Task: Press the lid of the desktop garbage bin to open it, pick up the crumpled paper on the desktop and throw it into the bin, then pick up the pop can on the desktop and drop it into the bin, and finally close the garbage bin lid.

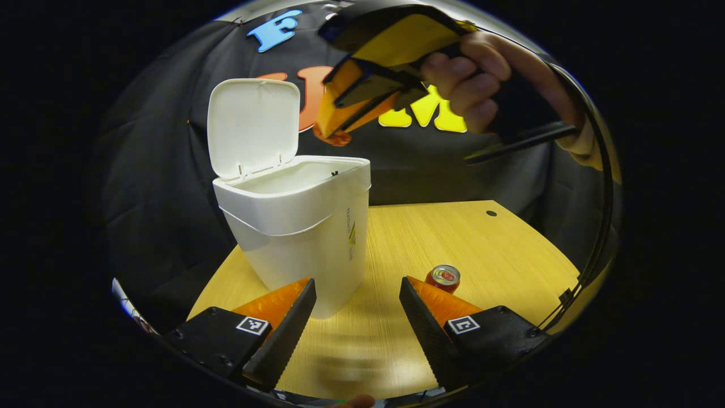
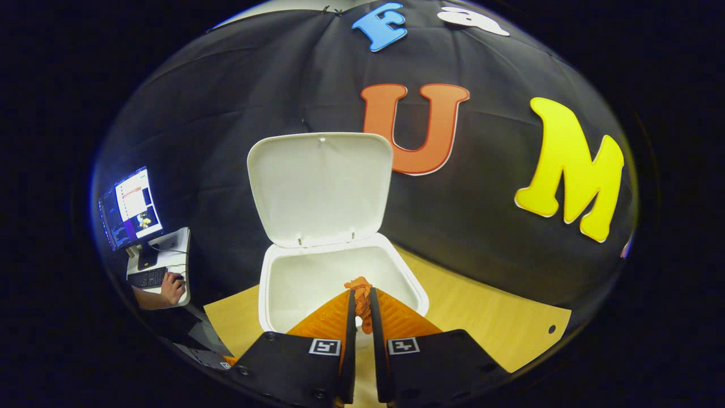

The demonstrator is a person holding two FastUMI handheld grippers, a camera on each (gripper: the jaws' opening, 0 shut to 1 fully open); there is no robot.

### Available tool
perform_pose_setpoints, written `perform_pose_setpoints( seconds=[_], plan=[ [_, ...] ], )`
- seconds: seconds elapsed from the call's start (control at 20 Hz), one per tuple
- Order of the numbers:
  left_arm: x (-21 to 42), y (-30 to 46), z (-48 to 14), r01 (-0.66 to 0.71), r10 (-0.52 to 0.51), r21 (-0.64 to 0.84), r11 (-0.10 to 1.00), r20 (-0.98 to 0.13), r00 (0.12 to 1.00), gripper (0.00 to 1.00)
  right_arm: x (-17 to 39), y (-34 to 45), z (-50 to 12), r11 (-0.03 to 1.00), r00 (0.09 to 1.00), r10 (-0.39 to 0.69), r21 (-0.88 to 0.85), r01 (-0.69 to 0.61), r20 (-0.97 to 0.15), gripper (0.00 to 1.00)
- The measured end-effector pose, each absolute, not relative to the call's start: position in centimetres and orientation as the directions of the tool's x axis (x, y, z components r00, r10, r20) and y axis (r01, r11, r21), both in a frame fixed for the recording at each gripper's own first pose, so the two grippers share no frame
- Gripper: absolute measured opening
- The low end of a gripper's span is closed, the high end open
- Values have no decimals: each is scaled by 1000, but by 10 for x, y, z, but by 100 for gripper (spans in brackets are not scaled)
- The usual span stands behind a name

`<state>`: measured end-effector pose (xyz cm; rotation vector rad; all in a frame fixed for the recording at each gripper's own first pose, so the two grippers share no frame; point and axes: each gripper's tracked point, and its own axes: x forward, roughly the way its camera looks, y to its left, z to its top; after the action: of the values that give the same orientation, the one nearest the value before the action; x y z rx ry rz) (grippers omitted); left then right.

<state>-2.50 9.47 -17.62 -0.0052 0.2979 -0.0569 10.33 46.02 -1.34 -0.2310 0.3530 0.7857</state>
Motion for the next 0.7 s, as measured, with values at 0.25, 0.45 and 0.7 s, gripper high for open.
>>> perform_pose_setpoints(
  seconds=[0.25, 0.45, 0.7],
  plan=[
    [-28, 102, -182, 61, -65, -25, 998, -298, 952, 99, 114, 497, -34, 688, 642, 634, -63, -723, -431, 16],
    [-25, 101, -180, 58, -61, -22, 998, -296, 953, 98, 113, 505, -32, 663, 626, 661, -68, -745, -415, 20],
    [-22, 97, -189, 61, -78, -66, 996, -310, 948, 99, 117, 502, -31, 696, 652, 640, -54, -716, -406, 25]
  ],
)
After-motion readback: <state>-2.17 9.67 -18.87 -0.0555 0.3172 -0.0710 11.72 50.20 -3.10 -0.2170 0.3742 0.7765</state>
